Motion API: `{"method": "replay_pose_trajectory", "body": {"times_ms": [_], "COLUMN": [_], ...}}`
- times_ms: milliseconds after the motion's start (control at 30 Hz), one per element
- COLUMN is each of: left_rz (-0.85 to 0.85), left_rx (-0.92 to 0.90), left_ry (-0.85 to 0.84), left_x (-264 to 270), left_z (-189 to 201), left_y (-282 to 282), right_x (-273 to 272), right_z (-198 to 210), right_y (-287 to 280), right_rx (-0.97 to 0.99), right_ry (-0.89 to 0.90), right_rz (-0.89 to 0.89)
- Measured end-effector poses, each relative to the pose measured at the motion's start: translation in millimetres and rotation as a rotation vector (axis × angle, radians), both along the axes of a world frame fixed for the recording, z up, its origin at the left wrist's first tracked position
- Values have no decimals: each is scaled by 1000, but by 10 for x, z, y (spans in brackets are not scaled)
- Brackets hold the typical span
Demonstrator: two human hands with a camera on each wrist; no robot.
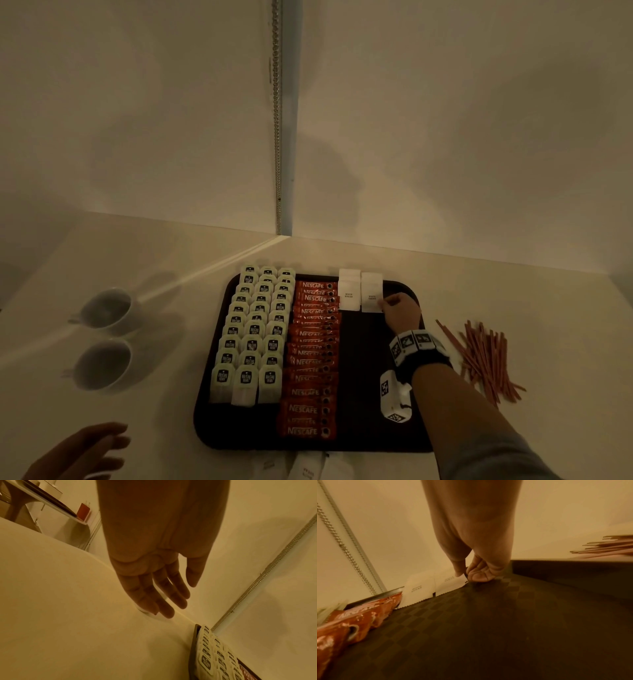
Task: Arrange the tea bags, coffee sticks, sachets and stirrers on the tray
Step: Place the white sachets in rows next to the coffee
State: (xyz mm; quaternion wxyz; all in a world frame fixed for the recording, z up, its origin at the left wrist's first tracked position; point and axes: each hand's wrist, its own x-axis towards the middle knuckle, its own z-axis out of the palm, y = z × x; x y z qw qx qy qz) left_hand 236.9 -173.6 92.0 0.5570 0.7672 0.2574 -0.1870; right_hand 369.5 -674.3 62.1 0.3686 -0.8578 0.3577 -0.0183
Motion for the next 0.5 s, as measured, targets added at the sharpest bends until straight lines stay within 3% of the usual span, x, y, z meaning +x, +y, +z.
{"method": "replay_pose_trajectory", "body": {"times_ms": [133,233,400,500], "left_rz": [9,7,-31,-48], "left_rx": [-8,-26,-82,-89], "left_ry": [-13,-6,-18,-14], "left_x": [-47,-90,-246,-385], "left_z": [17,-13,-76,-152], "left_y": [57,165,258,289], "right_x": [-109,-351,-1099,-1621], "right_z": [269,607,1040,1022], "right_y": [51,135,402,567], "right_rx": [59,54,103,-56], "right_ry": [-57,-66,245,518], "right_rz": [56,313,814,1029]}}
